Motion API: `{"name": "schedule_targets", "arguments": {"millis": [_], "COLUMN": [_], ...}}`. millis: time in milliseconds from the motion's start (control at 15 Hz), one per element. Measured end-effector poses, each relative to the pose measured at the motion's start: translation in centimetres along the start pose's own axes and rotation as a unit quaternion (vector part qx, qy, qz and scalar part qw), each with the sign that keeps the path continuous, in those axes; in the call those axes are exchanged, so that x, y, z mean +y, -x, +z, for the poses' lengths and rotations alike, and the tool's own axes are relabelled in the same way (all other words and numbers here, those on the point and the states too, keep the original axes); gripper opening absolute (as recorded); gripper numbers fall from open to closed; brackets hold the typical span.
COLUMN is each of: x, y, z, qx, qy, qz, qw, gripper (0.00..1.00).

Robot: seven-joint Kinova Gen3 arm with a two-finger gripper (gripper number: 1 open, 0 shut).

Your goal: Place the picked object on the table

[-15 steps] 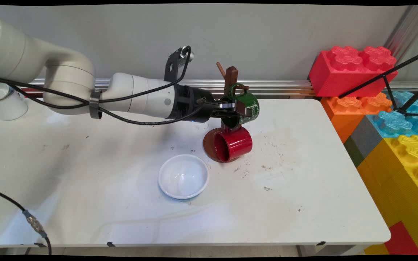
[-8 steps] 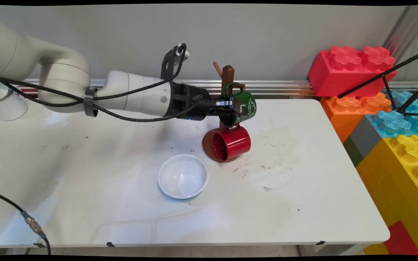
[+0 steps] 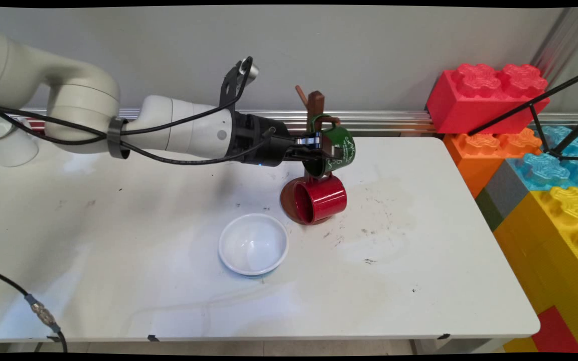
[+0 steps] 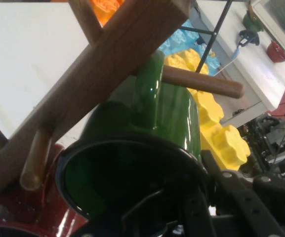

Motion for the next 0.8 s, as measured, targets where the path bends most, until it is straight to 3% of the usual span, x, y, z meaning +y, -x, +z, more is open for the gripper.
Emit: {"name": "schedule_targets", "arguments": {"millis": [800], "x": [1.7], "y": [-0.7], "z": [0.1], "qx": [0.000], "qy": [0.034], "qz": [-0.007], "qw": [0.9994], "gripper": [0.00]}}
